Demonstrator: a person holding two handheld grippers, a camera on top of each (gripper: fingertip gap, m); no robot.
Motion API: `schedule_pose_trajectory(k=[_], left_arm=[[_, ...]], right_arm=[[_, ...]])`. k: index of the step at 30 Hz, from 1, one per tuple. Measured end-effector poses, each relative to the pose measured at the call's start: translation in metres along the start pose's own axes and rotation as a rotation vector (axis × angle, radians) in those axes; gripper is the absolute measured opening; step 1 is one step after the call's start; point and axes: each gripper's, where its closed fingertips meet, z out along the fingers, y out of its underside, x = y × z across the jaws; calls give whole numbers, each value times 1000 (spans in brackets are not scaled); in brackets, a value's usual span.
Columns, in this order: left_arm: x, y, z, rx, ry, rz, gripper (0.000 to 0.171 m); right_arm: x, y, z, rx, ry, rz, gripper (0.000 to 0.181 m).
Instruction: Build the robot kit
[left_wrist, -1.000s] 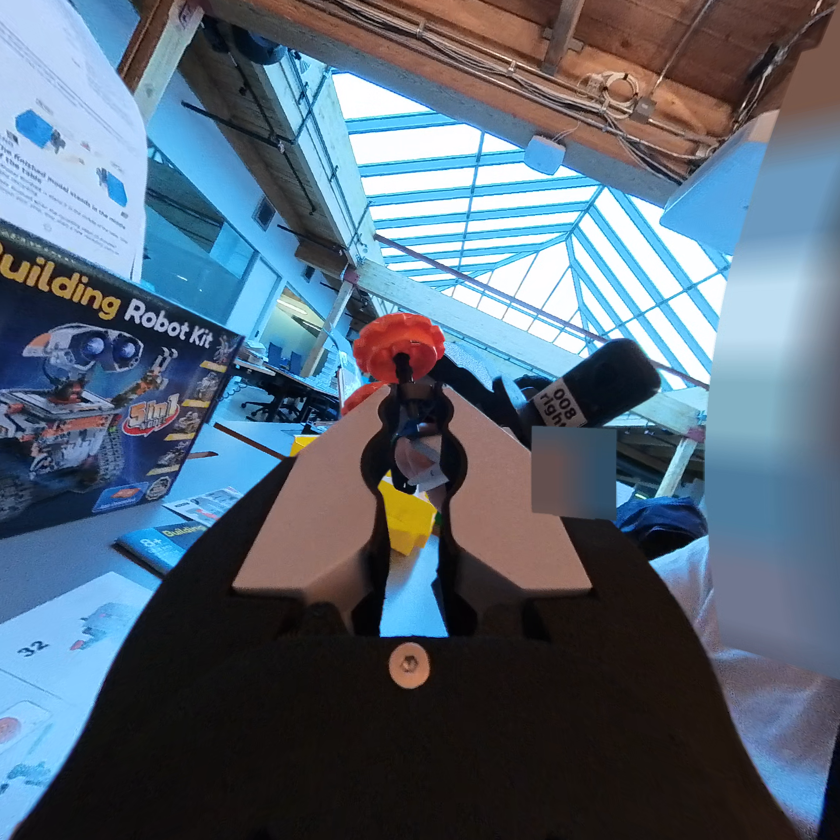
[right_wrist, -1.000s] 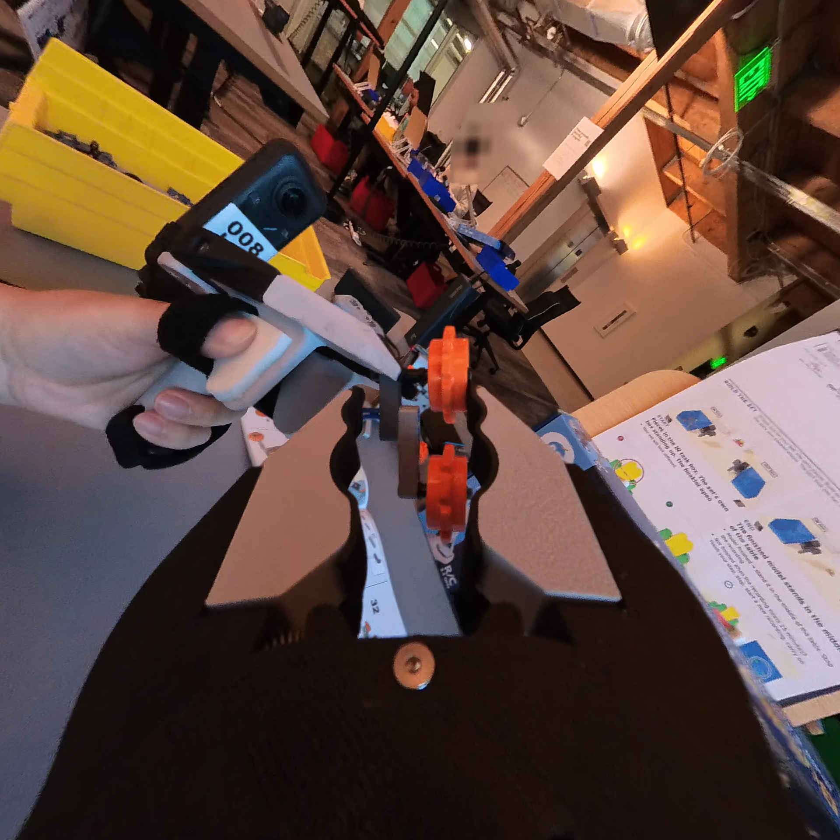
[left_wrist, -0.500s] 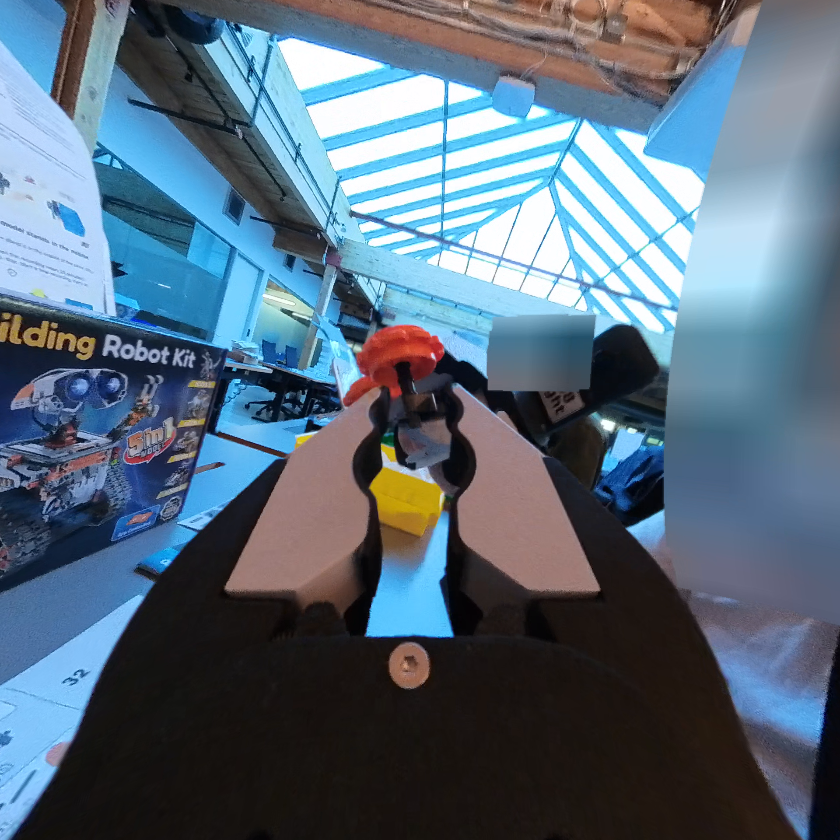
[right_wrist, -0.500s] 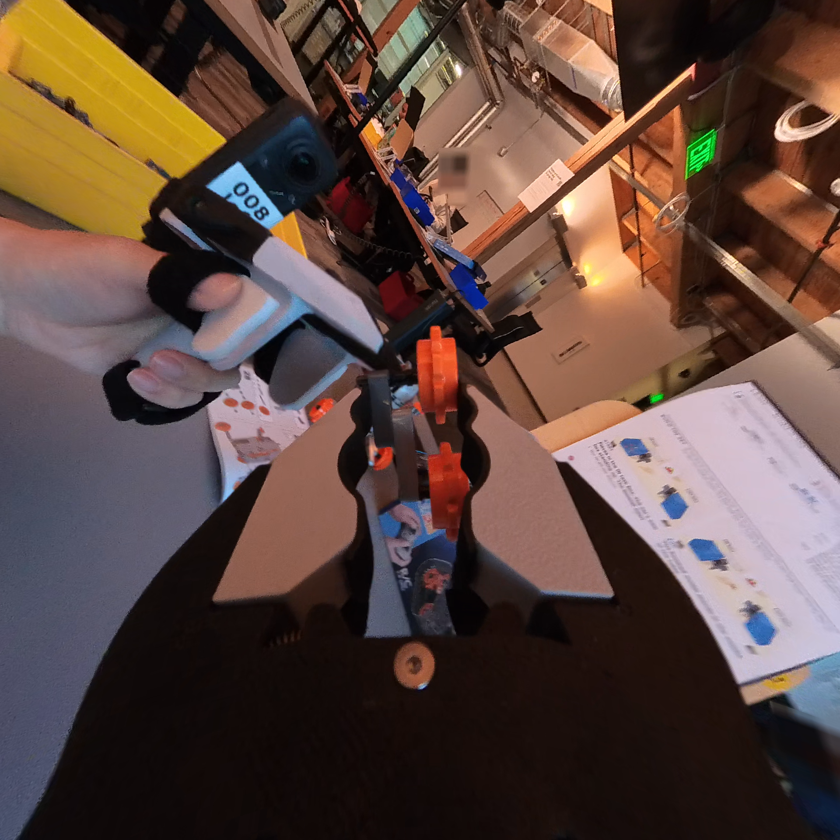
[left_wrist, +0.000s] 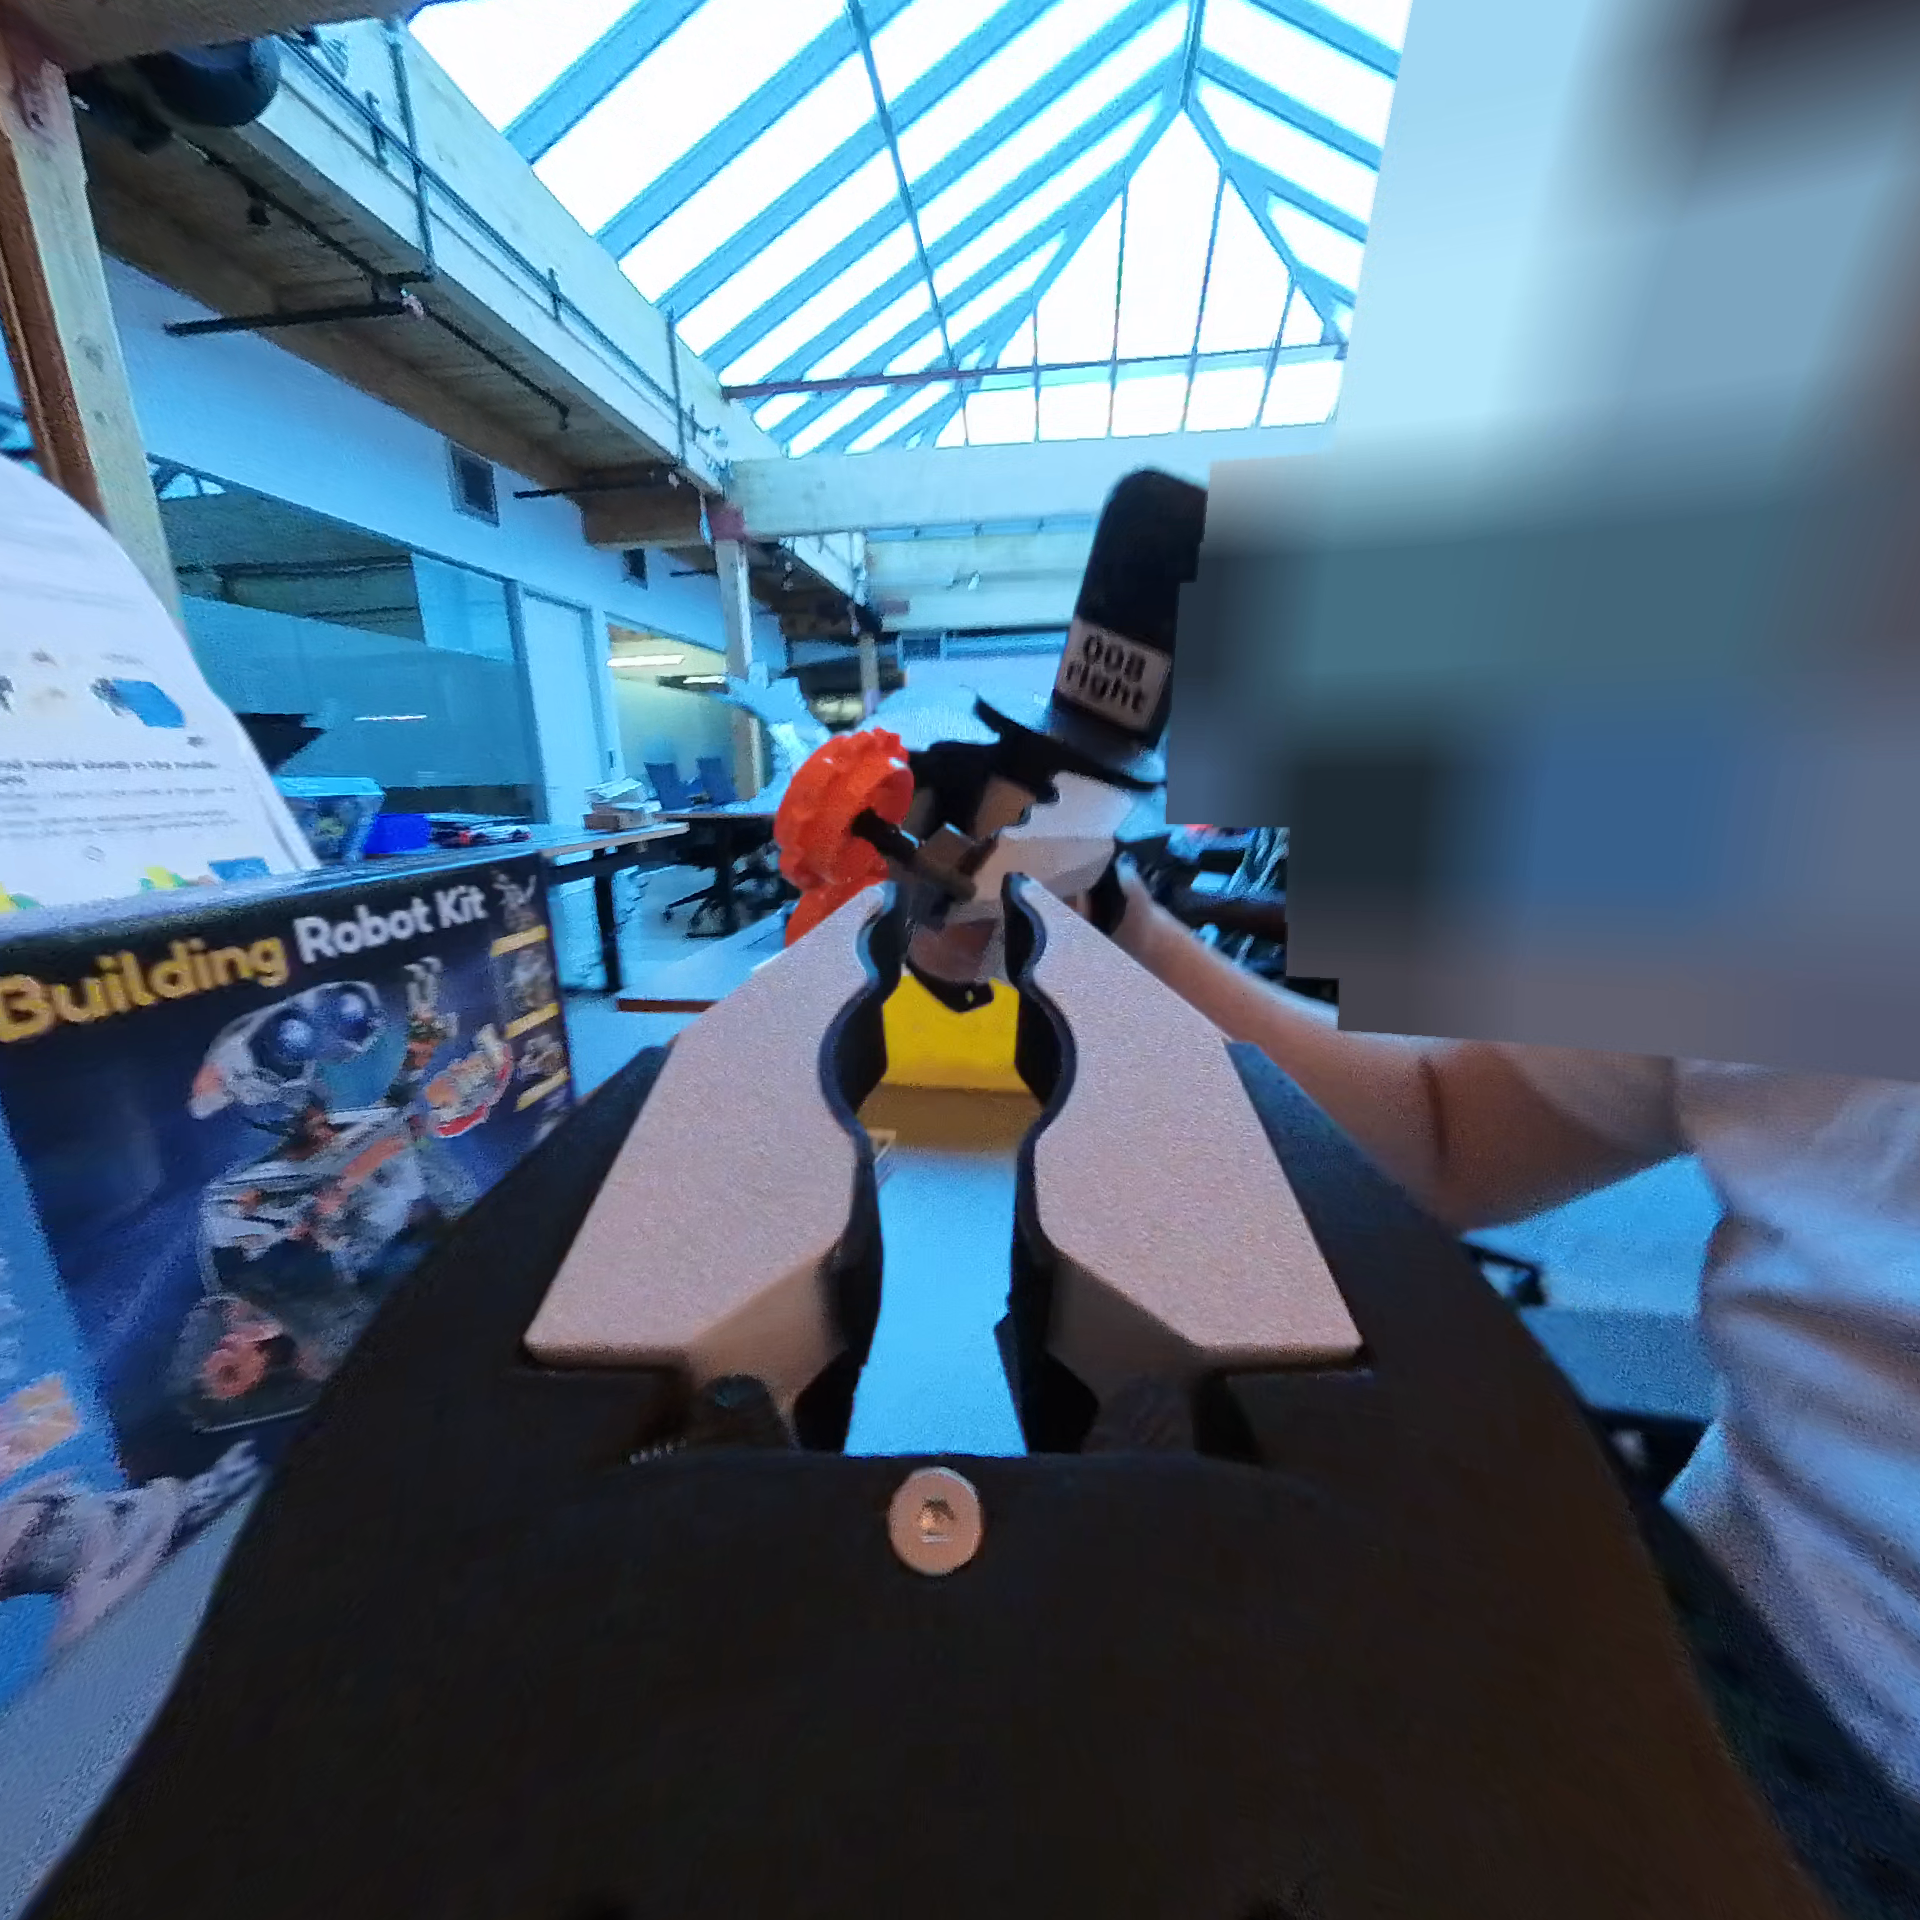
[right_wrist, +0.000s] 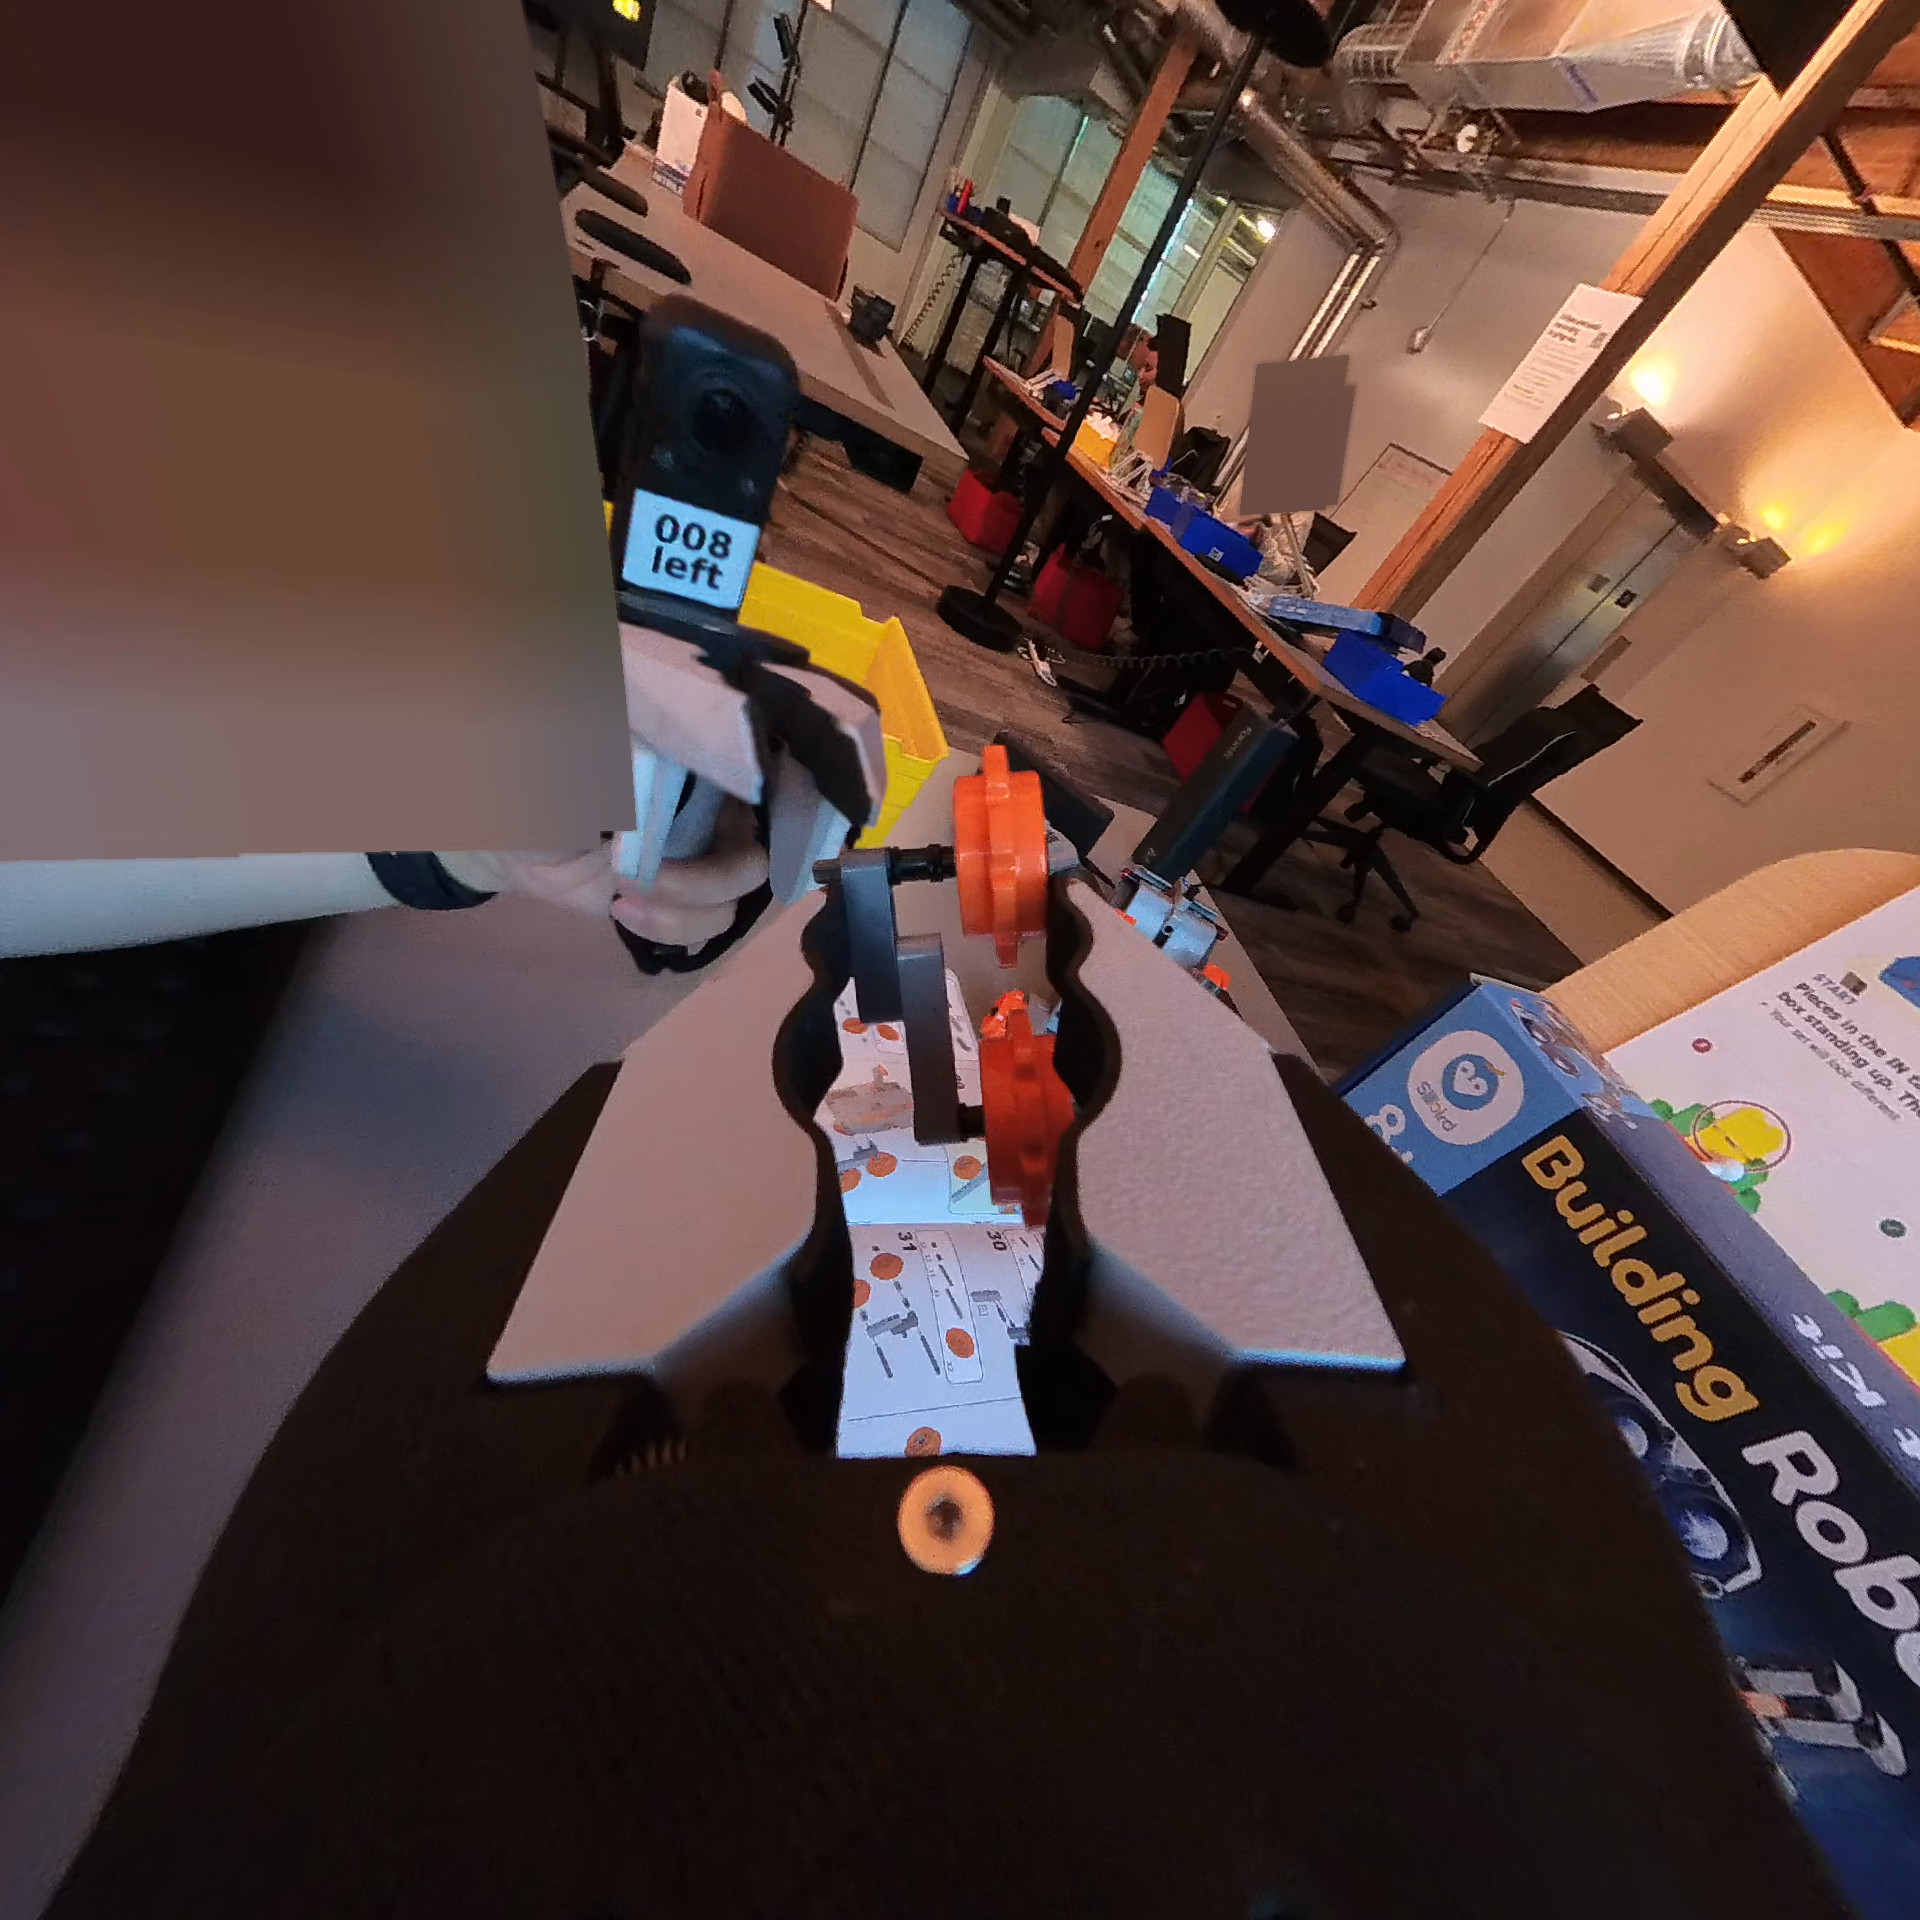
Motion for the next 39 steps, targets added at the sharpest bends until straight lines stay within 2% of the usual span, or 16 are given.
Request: schedule_pose_trajectory(k=[3,6,8,10,13,14,16,17,21,23,29,33,39], left_arm=[[4,2,3,-22,-29,101,22],[6,5,5,-43,-26,116,13],[3,4,4,-31,-42,109,13],[-2,2,3,-16,-54,49,19],[-6,6,6,-14,-5,-170,43],[-5,9,7,-22,28,-241,43],[-1,19,11,-59,79,-309,22],[-3,21,13,-61,62,-308,20],[-9,26,16,-65,3,-247,15],[-12,29,17,-74,-25,-229,5],[-10,25,16,-71,-19,-218,5],[-9,24,16,-72,-11,-230,5],[-10,25,15,-77,-10,-261,5]], right_arm=[[-6,-4,-3,27,-43,-4,38],[-9,-5,-5,39,-66,-16,38],[-10,-5,-6,33,-60,-64,38],[-9,-3,-7,17,-10,-183,38],[-5,2,-6,-54,104,-450,37],[-3,4,-5,-84,147,-534,37],[-3,7,-2,-131,190,-634,37],[-4,8,0,-140,200,-661,37],[-9,14,7,-168,186,-686,37],[-12,18,10,-177,170,-690,37],[-11,11,11,-129,205,-688,43],[-14,10,10,-126,199,-716,37],[-14,11,12,-131,214,-734,38]])
